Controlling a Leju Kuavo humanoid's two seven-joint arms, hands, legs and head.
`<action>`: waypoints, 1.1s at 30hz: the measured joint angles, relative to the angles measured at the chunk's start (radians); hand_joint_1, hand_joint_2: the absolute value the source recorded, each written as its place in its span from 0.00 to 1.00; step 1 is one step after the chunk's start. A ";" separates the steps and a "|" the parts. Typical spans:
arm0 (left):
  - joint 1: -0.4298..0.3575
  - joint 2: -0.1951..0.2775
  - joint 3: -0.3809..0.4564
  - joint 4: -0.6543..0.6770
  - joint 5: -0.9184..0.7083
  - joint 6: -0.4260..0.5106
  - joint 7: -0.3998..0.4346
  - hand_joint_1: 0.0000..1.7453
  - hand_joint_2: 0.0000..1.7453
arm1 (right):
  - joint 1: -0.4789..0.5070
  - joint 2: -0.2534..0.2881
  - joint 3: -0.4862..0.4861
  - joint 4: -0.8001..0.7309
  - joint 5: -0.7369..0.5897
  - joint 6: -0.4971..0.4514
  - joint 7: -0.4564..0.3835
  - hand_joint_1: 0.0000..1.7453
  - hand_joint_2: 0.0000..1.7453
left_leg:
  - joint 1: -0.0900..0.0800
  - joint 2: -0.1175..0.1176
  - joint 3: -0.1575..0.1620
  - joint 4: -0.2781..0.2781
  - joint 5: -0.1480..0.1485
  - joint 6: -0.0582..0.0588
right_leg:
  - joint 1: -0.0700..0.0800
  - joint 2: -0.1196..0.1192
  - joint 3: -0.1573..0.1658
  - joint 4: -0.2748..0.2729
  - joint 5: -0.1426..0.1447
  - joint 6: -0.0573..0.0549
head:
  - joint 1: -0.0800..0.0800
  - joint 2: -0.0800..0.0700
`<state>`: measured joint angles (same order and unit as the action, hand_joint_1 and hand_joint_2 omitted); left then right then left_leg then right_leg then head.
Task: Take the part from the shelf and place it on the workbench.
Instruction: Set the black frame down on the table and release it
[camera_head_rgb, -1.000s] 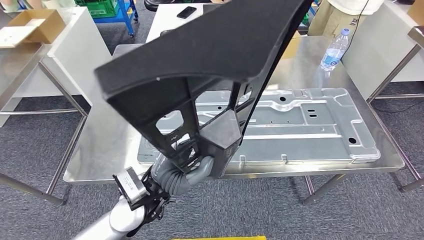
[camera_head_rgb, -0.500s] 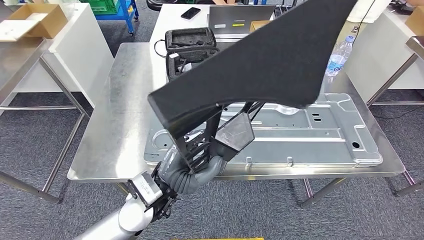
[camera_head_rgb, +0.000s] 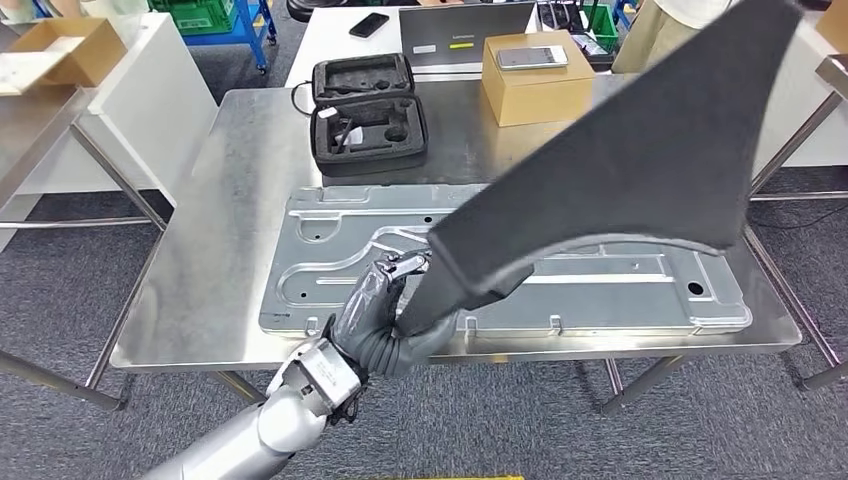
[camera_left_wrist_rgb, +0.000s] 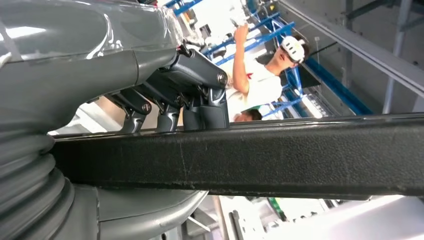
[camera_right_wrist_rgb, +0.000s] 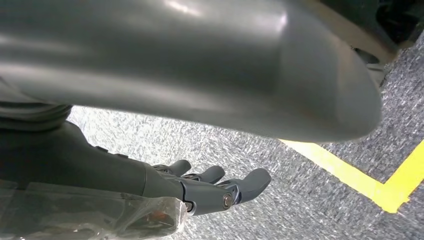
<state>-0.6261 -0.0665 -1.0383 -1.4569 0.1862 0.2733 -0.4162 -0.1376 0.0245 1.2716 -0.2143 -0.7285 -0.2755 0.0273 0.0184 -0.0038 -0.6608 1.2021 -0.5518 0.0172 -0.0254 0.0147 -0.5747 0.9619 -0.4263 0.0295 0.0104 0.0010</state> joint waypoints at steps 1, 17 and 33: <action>-0.002 0.000 0.000 0.011 -0.001 0.005 -0.001 1.00 1.00 | 0.000 0.000 0.002 0.000 0.002 0.002 0.001 0.00 0.00 | 0.000 0.000 -0.028 0.056 -0.015 0.001 | 0.002 0.000 0.001 0.000 -0.001 -0.001 | 0.000 0.000; -0.096 -0.007 0.035 0.178 -0.088 0.126 0.036 1.00 1.00 | -0.015 0.003 0.014 -0.002 0.025 0.013 0.018 0.00 0.00 | -0.011 -0.001 0.109 -0.260 0.139 0.051 | 0.007 -0.004 -0.138 0.289 -0.130 0.039 | 0.005 0.000; -0.193 0.020 0.044 0.308 -0.578 0.335 0.425 1.00 1.00 | -0.018 0.000 0.014 -0.002 0.030 0.010 0.030 0.00 0.00 | -0.011 -0.002 -0.052 0.060 0.011 0.003 | 0.006 -0.004 -0.007 -0.007 0.009 -0.009 | -0.003 0.000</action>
<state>-0.8196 -0.0463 -0.9944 -1.1487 -0.3916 0.6081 0.0084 -0.1552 0.0249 1.2860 -0.2167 -0.6981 -0.2655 0.0576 0.0075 -0.0056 -0.7125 1.2620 -0.5406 0.0202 -0.0190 0.0105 -0.5816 0.9553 -0.4170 0.0209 0.0075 0.0008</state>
